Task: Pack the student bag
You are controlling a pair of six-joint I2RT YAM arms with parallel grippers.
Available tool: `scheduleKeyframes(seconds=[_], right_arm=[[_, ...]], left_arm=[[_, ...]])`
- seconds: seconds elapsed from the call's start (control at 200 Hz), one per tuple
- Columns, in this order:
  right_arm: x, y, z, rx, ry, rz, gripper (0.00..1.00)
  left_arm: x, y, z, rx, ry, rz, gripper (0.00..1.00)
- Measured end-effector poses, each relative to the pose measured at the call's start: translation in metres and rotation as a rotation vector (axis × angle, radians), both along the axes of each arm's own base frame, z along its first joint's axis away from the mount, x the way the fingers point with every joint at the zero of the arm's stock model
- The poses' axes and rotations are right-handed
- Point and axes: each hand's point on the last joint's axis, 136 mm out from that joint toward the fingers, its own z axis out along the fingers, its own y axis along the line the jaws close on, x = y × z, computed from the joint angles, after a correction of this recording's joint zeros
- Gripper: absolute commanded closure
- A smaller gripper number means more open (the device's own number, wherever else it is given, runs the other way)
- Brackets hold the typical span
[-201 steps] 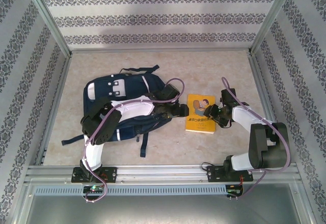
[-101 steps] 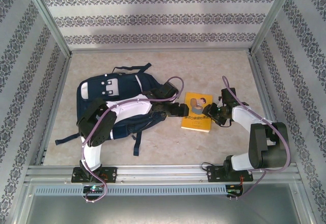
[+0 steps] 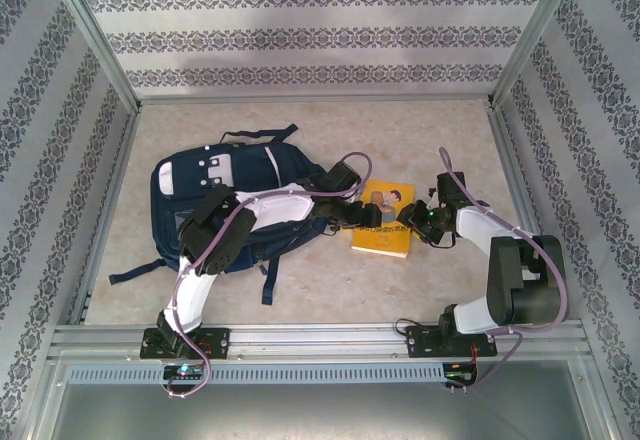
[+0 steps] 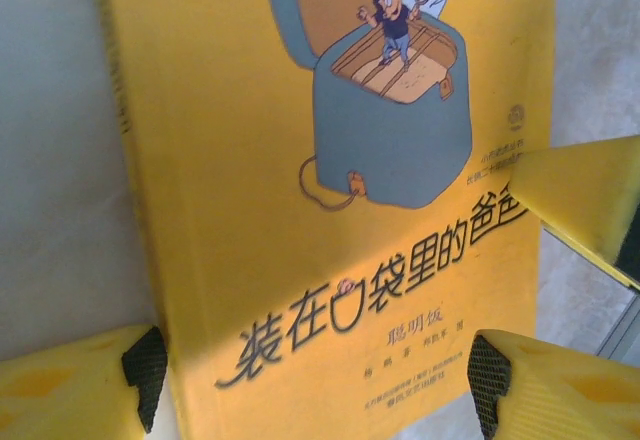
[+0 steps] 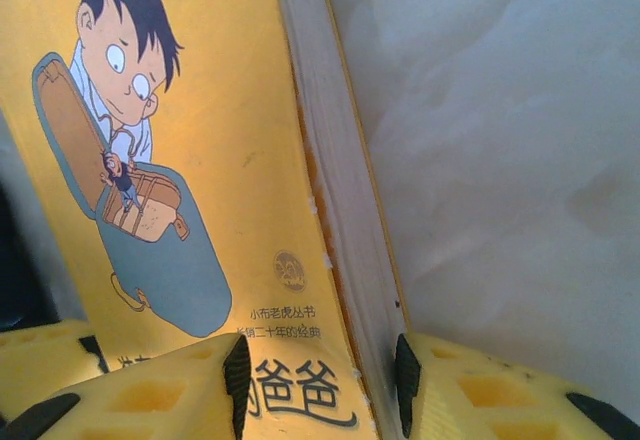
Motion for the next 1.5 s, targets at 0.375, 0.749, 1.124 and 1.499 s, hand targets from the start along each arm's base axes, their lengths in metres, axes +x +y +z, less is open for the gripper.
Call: scheduleKeyframes(seconds=[0.375, 0.749, 1.124, 1.499], right_arm=[[0.006, -0.001, -0.007, 0.018, -0.001, -0.025, 0.62], [0.009, -0.005, -0.008, 0.018, -0.021, -0.045, 0.63], [0.008, -0.005, -0.01, 0.017, -0.018, -0.046, 0.63], [0.004, 0.005, -0.005, 0.071, -0.013, -0.029, 0.63]], left_arm=[[0.005, 0.001, 0.005, -0.101, 0.093, 0.067, 0.2], [0.007, 0.002, 0.022, -0.265, 0.127, 0.158, 0.22], [0.019, -0.011, 0.079, -0.468, 0.062, 0.165, 0.26], [0.022, -0.023, 0.056, -0.521, 0.125, 0.167, 0.26]])
